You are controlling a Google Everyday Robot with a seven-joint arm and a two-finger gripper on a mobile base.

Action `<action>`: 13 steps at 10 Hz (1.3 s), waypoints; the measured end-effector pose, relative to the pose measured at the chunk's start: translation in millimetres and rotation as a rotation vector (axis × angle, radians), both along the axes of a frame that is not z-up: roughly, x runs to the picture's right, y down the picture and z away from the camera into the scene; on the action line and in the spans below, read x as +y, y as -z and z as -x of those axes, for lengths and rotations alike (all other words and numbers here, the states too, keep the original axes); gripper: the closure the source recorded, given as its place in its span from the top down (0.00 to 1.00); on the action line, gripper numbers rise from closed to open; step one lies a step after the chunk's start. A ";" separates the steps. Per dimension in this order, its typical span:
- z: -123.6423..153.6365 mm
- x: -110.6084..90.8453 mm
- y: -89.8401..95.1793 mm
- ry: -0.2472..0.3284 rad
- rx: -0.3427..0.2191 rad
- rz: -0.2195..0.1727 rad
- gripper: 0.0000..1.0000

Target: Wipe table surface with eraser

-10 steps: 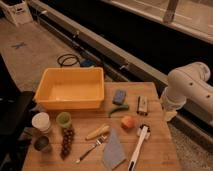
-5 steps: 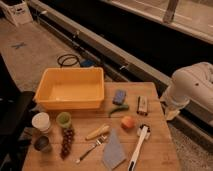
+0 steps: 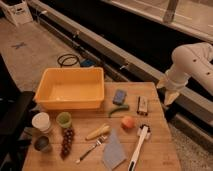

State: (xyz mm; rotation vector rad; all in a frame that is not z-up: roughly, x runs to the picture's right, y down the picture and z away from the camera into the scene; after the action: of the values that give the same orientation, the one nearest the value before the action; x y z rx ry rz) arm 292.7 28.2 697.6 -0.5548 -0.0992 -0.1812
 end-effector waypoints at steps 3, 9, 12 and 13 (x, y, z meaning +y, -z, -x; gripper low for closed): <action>-4.5 2.2 0.1 0.004 0.010 0.008 0.65; -1.7 46.4 -47.2 0.005 0.088 0.077 0.65; 8.3 84.3 -87.6 0.038 0.155 0.079 0.65; 9.8 88.0 -91.4 0.042 0.163 0.077 0.65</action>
State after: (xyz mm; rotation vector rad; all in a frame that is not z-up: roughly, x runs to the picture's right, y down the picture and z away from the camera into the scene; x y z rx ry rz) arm 282.9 116.2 789.0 -0.6462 0.0645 -0.1733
